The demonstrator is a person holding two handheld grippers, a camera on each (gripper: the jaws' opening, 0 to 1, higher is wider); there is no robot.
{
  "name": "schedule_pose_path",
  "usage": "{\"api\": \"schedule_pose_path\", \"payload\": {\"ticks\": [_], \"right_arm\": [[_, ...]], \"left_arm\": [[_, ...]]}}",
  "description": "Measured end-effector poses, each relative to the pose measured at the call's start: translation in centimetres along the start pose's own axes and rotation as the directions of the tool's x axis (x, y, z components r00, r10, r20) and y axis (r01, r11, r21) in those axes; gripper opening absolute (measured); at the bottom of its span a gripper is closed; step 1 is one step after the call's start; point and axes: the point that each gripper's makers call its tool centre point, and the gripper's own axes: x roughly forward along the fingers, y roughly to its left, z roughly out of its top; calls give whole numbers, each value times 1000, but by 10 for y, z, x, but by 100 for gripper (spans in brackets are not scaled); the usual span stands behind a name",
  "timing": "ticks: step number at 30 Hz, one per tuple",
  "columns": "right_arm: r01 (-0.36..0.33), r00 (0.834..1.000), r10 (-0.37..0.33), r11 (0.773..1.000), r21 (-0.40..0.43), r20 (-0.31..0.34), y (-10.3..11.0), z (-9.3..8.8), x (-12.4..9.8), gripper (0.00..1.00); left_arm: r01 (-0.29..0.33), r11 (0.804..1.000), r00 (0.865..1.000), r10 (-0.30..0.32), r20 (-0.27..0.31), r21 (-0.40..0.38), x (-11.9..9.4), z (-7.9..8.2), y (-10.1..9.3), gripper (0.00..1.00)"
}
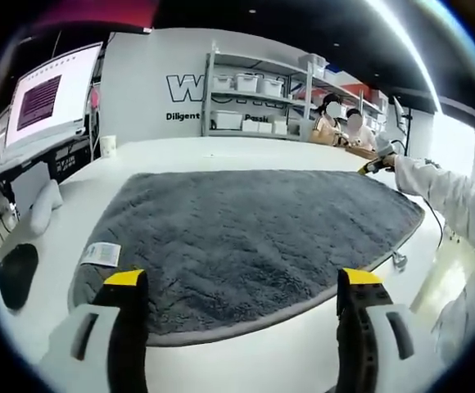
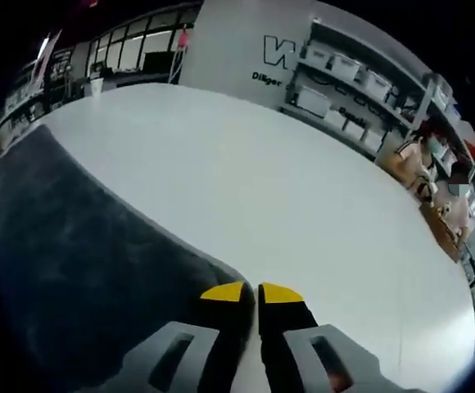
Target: Open the folded towel by lifting each exposed corner and separating the folded layers until the towel lies flat within the target outline without major curled edges
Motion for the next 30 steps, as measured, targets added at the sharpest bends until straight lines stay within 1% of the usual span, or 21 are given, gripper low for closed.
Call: {"api": "schedule_pose_path", "payload": {"ticks": [2,4,5,6,9,10,13,14,18,19,20,23,27,30], "right_arm": [[10,1000,-10,1000,-11,-2,-1,0,0,0],[29,1000,-29,999,-15,-4,-3,0,-1,3],[44,999,-44,999,0,-10,-5,-1,-3,5],[80,997,-79,997,23,-20,-11,-2,-6,7],[113,993,-113,993,20,-28,-18,-2,-9,16],[131,991,-130,991,24,-42,-22,-4,-12,19],[146,989,-144,989,38,-45,-25,-3,-22,36],[157,987,-155,987,47,-41,-27,-2,-27,41],[195,981,-194,978,79,-15,-33,4,-48,51],[197,980,-196,977,82,-13,-33,5,-50,54],[201,980,-201,975,92,-10,-33,5,-57,59],[196,980,-198,972,126,-3,-29,3,-72,71],[121,992,-124,978,171,9,-10,-3,-93,76],[88,995,-96,978,189,33,3,-6,-108,83]], "left_arm": [[2,1000,1000,-2,3,1,-1,1,0,95],[1,1000,1000,-1,9,1,-1,2,0,95],[1,1000,1000,-1,10,0,-2,3,1,95],[0,1000,1000,0,11,-1,-2,3,1,95],[-3,1000,1000,3,11,-3,-2,3,3,95],[-3,1000,1000,3,11,-4,-2,3,4,95],[-4,1000,1000,4,10,-3,-3,3,5,95],[-4,1000,1000,4,12,-4,-2,4,5,95],[-9,1000,1000,9,14,-7,-2,5,8,95],[-10,1000,1000,10,15,-8,-3,5,8,95],[-10,1000,1000,10,18,-9,-3,6,9,95],[-12,1000,1000,12,26,-10,-5,9,11,95],[-18,1000,999,19,32,-8,-6,11,15,95],[-21,1000,999,21,40,-8,-6,14,16,95]]}}
